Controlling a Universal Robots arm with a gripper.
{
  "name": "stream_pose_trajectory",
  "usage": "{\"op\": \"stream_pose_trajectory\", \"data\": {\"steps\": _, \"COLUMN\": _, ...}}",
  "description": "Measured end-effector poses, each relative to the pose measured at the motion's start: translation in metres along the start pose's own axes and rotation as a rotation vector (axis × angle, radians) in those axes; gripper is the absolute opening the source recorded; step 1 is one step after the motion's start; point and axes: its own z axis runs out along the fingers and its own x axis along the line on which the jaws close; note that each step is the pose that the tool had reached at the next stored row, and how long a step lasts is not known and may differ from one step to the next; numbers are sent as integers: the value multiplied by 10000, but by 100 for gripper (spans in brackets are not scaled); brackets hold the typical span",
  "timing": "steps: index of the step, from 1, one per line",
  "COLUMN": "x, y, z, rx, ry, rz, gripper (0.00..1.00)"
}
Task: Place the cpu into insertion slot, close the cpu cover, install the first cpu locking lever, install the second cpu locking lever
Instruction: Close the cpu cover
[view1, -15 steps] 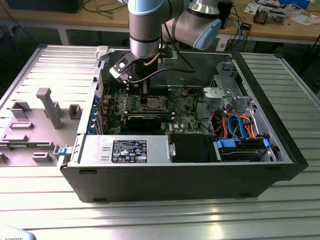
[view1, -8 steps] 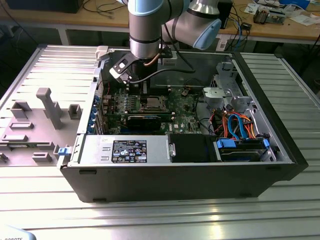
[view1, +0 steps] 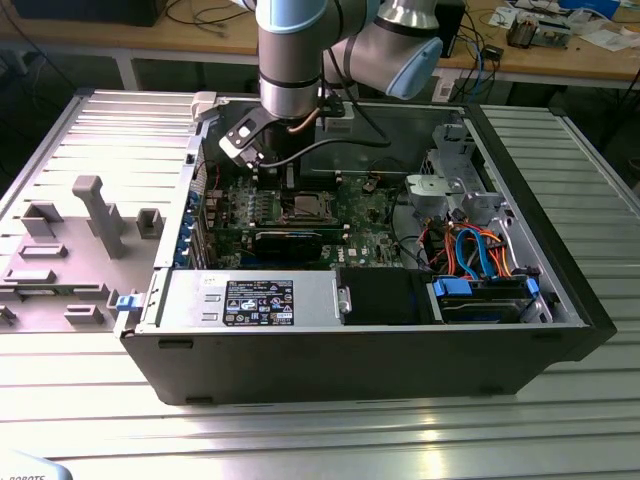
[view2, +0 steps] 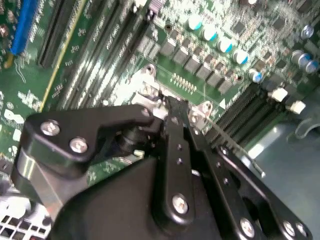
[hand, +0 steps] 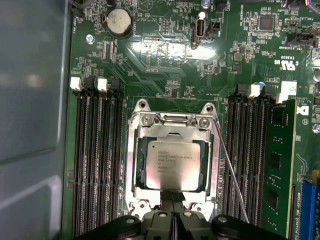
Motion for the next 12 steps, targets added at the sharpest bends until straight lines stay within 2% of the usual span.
{"op": "stream_pose_trajectory", "data": {"steps": 4, "x": -1, "y": -1, "z": -60, "rx": 6, "ry": -6, "rz": 0, "gripper": 11}}
{"op": "stream_pose_trajectory", "data": {"steps": 7, "x": -1, "y": -1, "z": -59, "rx": 6, "ry": -6, "rz": 0, "gripper": 11}}
{"op": "stream_pose_trajectory", "data": {"steps": 12, "x": -1, "y": -1, "z": -17, "rx": 7, "ry": -8, "rz": -1, "gripper": 11}}
